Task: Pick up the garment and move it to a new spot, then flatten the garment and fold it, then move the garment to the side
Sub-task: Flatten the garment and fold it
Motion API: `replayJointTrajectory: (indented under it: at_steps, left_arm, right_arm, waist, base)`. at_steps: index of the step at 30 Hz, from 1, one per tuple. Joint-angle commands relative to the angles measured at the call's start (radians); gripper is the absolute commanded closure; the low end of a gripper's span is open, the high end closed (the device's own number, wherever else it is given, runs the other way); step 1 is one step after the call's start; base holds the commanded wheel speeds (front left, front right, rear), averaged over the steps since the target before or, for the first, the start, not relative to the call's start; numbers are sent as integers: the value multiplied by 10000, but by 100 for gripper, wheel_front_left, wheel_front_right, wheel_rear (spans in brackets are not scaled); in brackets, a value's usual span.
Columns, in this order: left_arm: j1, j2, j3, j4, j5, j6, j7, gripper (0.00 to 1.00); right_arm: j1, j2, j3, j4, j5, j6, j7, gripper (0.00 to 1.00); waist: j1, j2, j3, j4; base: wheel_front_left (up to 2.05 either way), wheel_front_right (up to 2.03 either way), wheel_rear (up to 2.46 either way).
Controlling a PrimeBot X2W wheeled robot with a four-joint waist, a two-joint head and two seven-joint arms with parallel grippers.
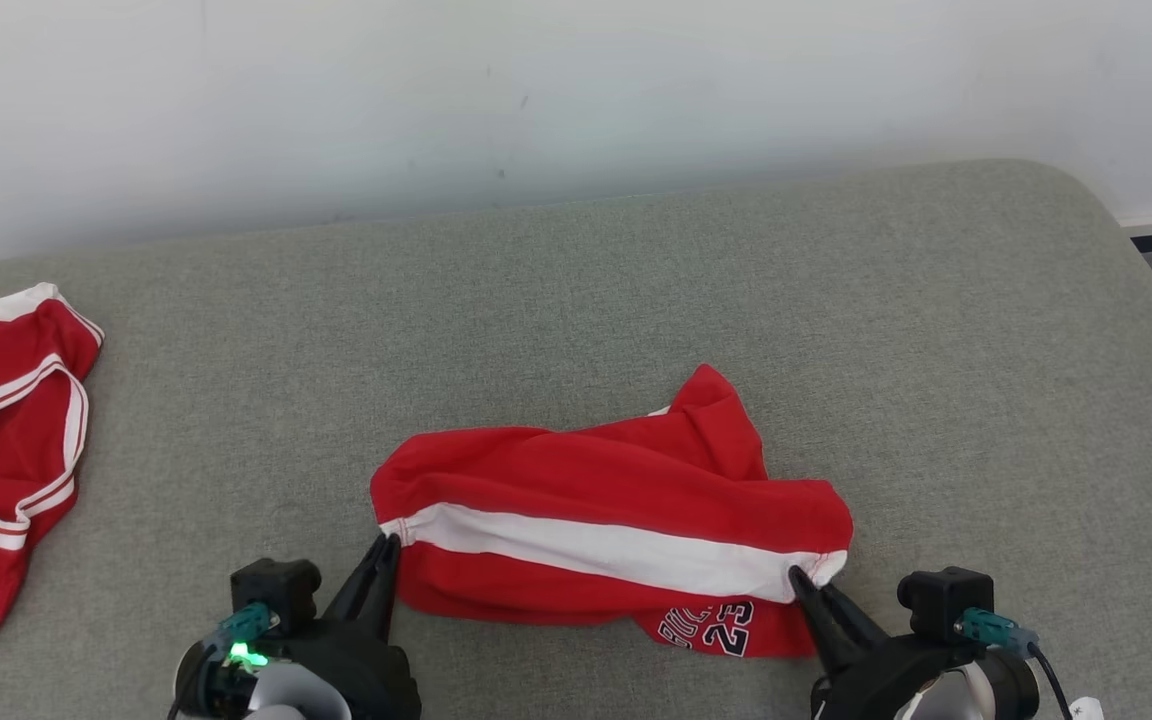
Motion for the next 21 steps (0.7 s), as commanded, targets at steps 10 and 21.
replayJointTrajectory:
  at_steps: [10, 21]
  left_arm:
    - [-242, 61, -584, 94, -510, 20, -55, 100]
    - [-324, 92, -226, -2324, -2099, 20, -15, 100]
  right_arm:
    - [-222, -110, 135, -197, 270, -26, -438, 100]
    - [-907, -482, -236, -1594, 889, -26, -352, 100]
  waist:
    - [1, -1, -112, -19]
    - [1, -1, -33, 55]
  base:
    - [0, 0, 0]
    - [0, 0, 0]
